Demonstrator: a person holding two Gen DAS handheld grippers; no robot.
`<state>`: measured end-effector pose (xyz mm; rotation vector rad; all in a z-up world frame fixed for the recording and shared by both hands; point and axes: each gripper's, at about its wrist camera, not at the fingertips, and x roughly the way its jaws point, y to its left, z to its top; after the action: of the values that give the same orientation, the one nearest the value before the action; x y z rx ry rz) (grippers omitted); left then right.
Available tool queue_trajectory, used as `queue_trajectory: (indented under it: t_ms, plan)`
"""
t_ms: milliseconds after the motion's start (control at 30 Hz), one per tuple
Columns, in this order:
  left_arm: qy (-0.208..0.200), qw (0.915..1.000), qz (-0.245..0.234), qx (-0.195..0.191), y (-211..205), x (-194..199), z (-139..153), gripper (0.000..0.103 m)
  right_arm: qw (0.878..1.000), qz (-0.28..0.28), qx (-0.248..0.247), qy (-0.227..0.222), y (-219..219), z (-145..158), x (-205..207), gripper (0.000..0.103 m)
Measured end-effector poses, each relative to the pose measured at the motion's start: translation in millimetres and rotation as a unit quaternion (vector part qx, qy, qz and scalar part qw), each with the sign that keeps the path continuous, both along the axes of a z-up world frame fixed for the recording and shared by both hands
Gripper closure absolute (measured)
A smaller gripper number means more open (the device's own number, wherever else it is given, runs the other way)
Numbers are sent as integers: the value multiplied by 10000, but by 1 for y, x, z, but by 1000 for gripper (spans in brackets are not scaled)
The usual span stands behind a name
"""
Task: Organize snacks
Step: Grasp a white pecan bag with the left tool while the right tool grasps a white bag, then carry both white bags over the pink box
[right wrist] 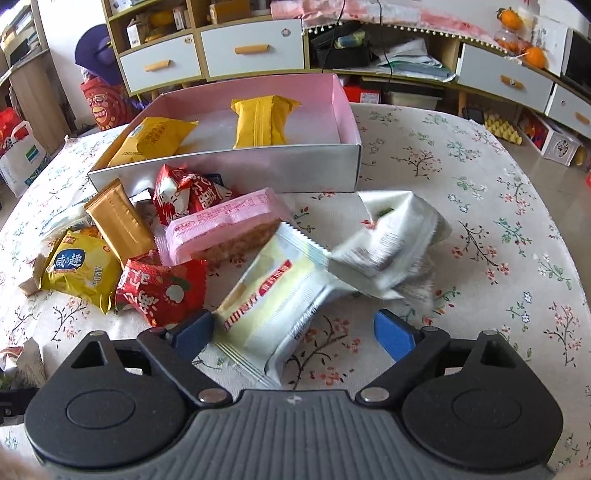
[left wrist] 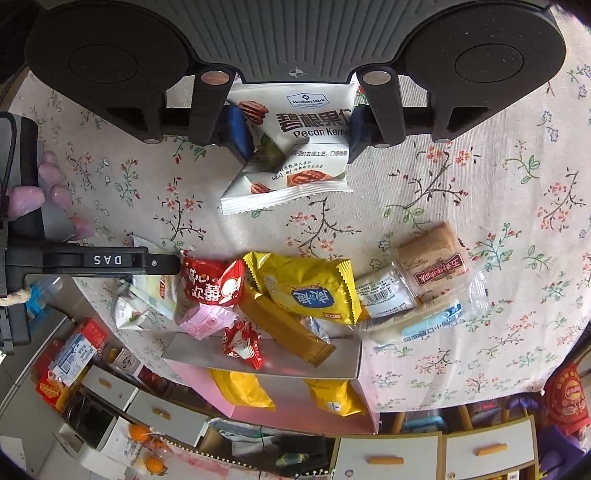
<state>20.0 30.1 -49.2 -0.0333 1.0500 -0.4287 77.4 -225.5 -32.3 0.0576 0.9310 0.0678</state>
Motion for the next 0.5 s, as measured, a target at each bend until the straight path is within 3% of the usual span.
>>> queue_trajectory:
  t_ms: [67, 200, 400, 467, 500]
  plan:
    - [4, 10000, 27, -63, 0, 1, 0, 61, 9999, 106, -56, -55, 4, 1, 0, 21]
    - [-70, 9999, 75, -47, -2, 3, 1, 63, 9993, 330, -107, -114, 11, 6, -3, 51]
    - [-178, 9998, 116, -68, -5, 5, 5, 64, 9991, 405, 101, -65, 8, 11, -7, 73]
    - [-253, 9996, 120, -82, -7, 5, 9, 64, 9989, 403, 248, -51, 5, 13, -6, 91]
    - [-292, 9995, 122, -94, -7, 6, 11, 64, 9988, 383, 294, -44, 4, 14, -6, 91]
